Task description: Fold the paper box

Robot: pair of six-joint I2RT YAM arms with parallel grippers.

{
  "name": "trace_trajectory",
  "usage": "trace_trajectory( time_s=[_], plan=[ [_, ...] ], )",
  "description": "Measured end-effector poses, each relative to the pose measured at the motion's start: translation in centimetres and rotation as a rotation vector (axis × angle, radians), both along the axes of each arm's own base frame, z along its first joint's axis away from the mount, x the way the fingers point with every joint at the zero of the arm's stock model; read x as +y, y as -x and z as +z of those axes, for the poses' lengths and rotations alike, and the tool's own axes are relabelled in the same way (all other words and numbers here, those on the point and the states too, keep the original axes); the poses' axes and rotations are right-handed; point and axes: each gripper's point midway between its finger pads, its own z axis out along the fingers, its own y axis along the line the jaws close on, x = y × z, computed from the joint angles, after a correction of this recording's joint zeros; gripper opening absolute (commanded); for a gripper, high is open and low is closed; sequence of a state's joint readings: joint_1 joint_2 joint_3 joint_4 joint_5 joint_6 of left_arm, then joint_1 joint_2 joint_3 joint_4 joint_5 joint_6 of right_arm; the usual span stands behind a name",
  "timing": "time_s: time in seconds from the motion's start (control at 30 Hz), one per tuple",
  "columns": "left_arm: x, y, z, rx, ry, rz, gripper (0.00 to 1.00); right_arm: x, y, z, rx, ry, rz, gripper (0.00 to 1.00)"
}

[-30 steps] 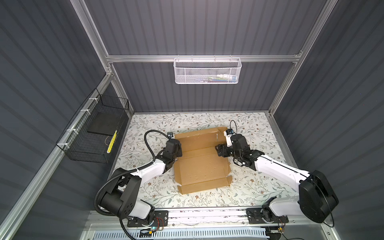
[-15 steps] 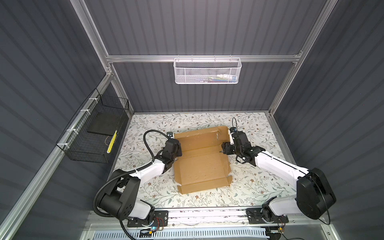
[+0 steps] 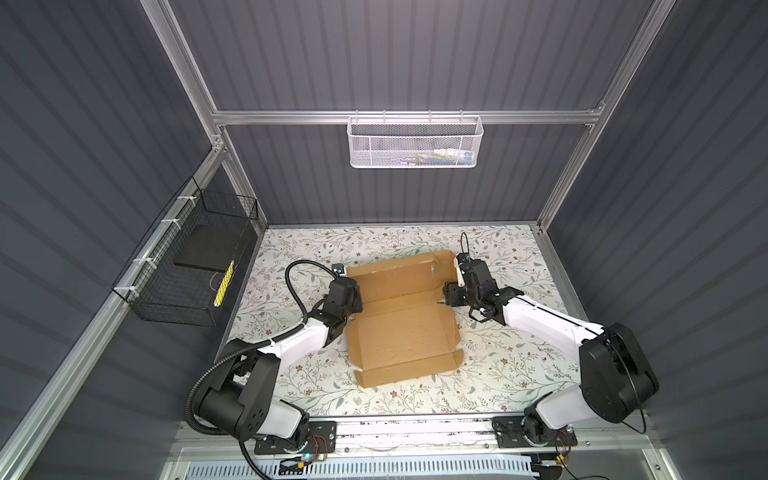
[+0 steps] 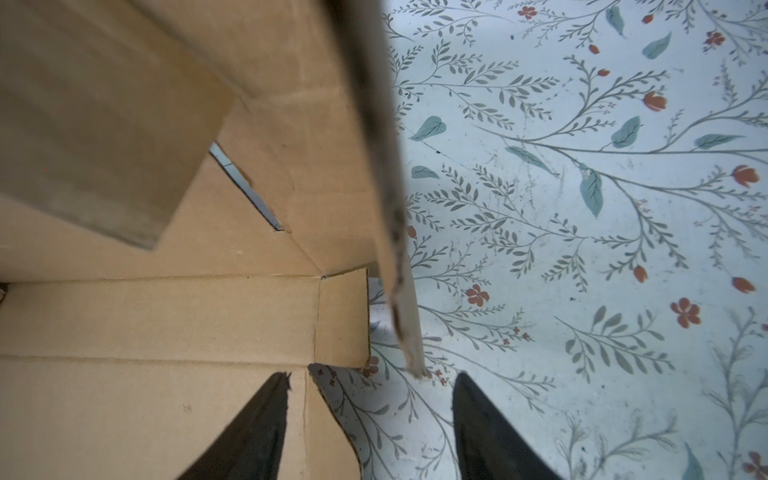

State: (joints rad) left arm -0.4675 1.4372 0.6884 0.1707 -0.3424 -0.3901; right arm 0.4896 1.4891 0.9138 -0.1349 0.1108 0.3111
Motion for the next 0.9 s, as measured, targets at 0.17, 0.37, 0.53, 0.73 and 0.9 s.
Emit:
trace_trajectory(
  time_s=[0.17, 0.37, 0.53, 0.73, 0.9],
  plan=[
    [0.1, 0.0, 0.0, 0.0, 0.001, 0.002, 0.0, 0.0, 1.8, 0.7, 0.005, -0.046, 0.019, 0.41],
    [0.2, 0.0, -0.1, 0.006, -0.002, 0.003, 0.0, 0.9, 4.9, 1.0, 0.019, -0.079, 0.061, 0.36],
    [0.2, 0.1, -0.3, 0.013, -0.006, 0.003, 0.0, 2.4, 6.9, -0.5, 0.07, -0.094, 0.099, 0.28],
    [0.2, 0.1, -0.3, 0.013, -0.006, 0.004, 0.0, 2.3, 7.8, -4.6, 0.176, -0.074, 0.057, 0.2],
    [0.2, 0.1, -0.3, 0.013, -0.006, 0.004, 0.0, 1.8, 8.3, -7.2, 0.241, -0.048, 0.022, 0.18]
  ],
)
